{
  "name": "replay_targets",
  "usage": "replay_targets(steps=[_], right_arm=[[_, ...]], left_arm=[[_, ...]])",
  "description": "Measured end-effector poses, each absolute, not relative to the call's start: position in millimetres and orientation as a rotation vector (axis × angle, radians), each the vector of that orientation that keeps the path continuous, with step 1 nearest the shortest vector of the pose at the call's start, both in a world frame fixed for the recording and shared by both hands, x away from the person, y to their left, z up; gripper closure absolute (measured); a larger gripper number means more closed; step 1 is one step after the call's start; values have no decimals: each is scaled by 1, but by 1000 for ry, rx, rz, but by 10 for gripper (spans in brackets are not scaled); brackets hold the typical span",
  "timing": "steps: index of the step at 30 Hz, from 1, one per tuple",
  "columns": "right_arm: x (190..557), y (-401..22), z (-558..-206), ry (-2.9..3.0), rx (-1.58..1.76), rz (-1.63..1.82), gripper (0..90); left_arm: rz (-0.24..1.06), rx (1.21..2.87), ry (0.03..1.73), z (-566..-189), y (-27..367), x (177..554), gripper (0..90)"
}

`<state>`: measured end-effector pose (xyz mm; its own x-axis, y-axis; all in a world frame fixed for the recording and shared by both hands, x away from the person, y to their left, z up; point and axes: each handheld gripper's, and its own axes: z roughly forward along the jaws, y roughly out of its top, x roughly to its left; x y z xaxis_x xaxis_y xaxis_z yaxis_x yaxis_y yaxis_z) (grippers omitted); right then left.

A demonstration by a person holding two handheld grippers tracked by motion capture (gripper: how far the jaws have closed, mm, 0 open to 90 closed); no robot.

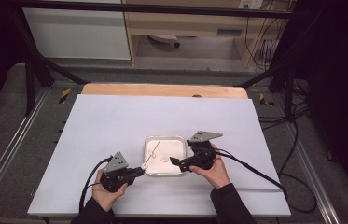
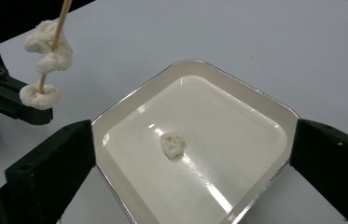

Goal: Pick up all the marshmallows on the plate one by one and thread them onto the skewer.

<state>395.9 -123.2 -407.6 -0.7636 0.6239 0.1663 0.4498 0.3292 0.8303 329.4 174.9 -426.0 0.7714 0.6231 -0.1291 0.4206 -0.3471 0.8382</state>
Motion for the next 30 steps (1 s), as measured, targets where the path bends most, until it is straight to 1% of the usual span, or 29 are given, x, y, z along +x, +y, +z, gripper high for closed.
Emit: replay_targets(steps=[6,13,26,30], right_arm=[[402,-114,-411,2425,977,1356,11],[411,-97,-418,2473,961,1257,73],[422,-80,-441,2554,909,1224,279],[422,-76,-446,2579,874,1197,360]], left_arm=[[260,1992,792,-426,177,330,885],[258,1990,799,-426,179,331,885],[256,1997,803,-427,180,333,885],[255,1996,806,-428,181,333,885]])
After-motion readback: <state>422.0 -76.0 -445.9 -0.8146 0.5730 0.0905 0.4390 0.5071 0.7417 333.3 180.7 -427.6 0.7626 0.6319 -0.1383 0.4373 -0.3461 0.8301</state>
